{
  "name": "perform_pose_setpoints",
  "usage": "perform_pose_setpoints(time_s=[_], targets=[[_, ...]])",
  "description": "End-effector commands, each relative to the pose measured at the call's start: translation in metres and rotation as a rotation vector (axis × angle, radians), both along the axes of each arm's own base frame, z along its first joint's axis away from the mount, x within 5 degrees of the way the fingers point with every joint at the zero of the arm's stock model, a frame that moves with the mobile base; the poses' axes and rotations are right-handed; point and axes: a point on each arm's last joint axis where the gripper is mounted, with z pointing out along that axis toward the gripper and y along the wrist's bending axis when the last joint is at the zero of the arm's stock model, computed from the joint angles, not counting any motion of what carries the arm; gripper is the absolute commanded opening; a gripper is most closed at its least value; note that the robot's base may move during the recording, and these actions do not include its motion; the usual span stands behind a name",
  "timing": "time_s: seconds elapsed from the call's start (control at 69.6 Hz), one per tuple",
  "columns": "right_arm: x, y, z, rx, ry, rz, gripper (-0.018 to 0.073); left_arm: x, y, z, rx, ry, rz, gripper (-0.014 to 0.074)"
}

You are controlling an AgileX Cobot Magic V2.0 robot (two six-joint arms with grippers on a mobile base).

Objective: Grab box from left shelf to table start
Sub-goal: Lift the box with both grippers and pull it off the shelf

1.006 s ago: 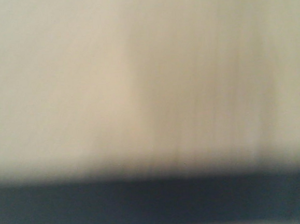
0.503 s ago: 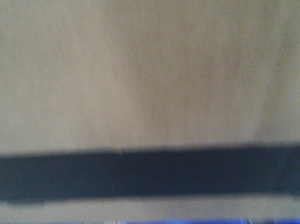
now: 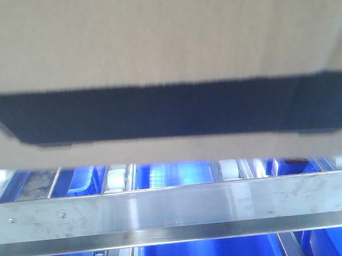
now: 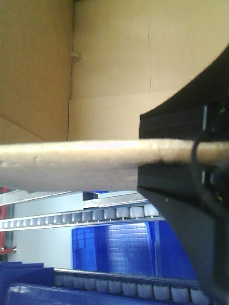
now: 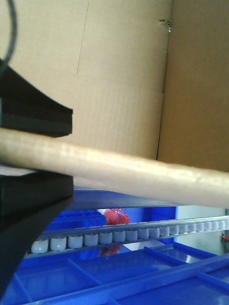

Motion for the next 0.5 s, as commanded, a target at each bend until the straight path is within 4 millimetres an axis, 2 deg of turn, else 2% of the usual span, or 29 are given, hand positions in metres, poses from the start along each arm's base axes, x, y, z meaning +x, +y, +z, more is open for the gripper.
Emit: perform_pose_setpoints(time_s=[0.0,0.489], targets=[[0.0001,0.0002,0.0277,0.051,-0.222,-0.003,0.0056,-0.0106,-0.0047,0.0312,-0.225,-0.147,-0.073,-0.0096],[0.0004,0.0003,0.0276,0.050,-0.221,-0.003,0.0056,-0.0106,-0.0047,0.0312,-0.225,-0.147,-0.073,-0.0097]])
